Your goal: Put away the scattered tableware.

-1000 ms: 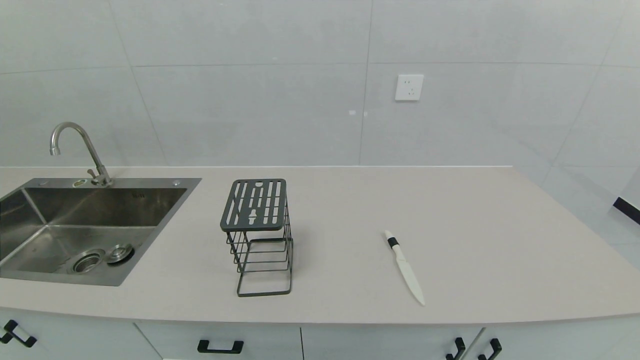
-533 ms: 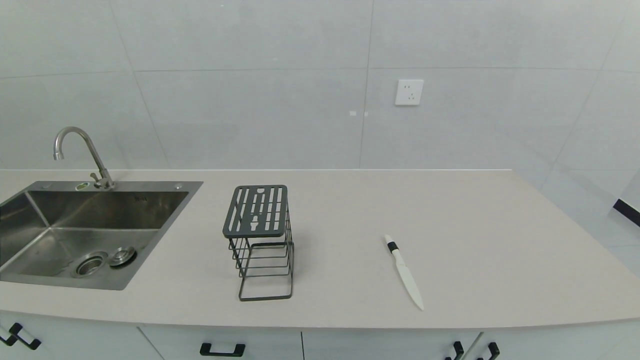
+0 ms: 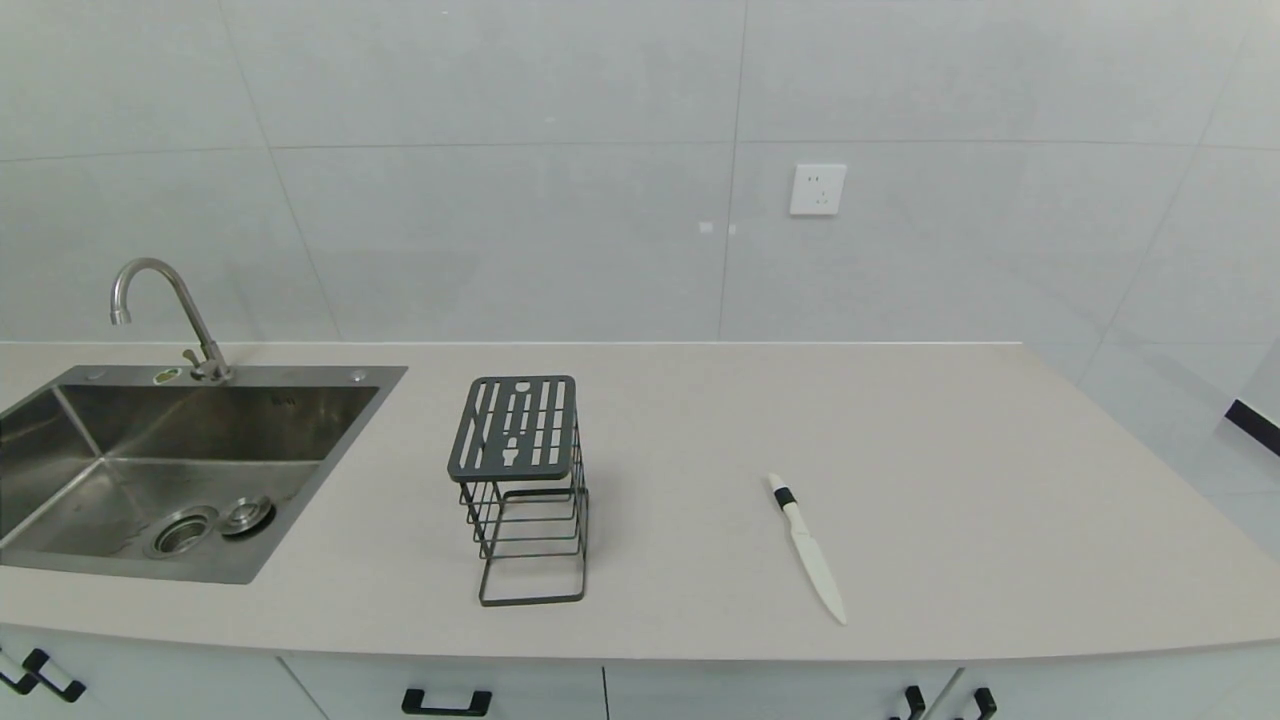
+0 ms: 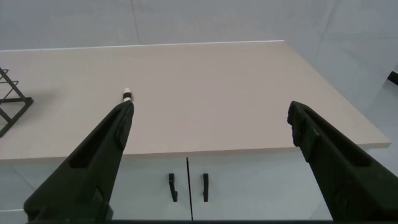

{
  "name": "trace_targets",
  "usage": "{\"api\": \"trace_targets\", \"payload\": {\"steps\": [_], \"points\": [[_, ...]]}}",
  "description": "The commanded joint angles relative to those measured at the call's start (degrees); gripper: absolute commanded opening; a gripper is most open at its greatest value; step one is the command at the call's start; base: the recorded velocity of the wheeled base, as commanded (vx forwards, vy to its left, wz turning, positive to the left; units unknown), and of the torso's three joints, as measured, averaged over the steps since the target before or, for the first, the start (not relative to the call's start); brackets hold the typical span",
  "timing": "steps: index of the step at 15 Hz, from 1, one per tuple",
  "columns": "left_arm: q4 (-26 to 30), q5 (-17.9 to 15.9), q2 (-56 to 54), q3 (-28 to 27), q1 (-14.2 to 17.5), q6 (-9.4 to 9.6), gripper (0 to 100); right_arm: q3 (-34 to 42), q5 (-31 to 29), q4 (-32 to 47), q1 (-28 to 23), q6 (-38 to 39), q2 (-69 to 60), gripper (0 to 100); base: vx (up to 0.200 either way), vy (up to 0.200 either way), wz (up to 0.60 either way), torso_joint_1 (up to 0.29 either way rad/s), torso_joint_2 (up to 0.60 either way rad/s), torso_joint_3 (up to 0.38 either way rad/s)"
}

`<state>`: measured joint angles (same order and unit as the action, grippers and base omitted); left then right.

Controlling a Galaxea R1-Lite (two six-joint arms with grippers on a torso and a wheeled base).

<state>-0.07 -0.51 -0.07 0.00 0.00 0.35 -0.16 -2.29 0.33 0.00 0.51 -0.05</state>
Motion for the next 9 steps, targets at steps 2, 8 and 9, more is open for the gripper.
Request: {"api": "trace_targets", "payload": {"steps": [2, 8, 9], "points": [[-0.01, -0.1, 0.07, 0.0, 0.0, 0.17, 100, -0.02, 0.01, 0.02, 0.0, -0.07, 0.05, 100, 0.0, 0.0, 0.0, 0.0, 0.0, 0.0], [-0.01, -0.1, 0.07, 0.0, 0.0, 0.17, 100, -0.02, 0.01, 0.02, 0.0, -0.07, 0.05, 100, 0.0, 0.0, 0.0, 0.216, -0.01, 0.198], [0.07, -0.1, 0.07, 0.0, 0.0, 0.09, 100, -0.02, 0.01, 0.02, 0.0, -0.07, 0.05, 100, 0.0, 0.0, 0.0, 0.295, -0.05, 0.232]]}}
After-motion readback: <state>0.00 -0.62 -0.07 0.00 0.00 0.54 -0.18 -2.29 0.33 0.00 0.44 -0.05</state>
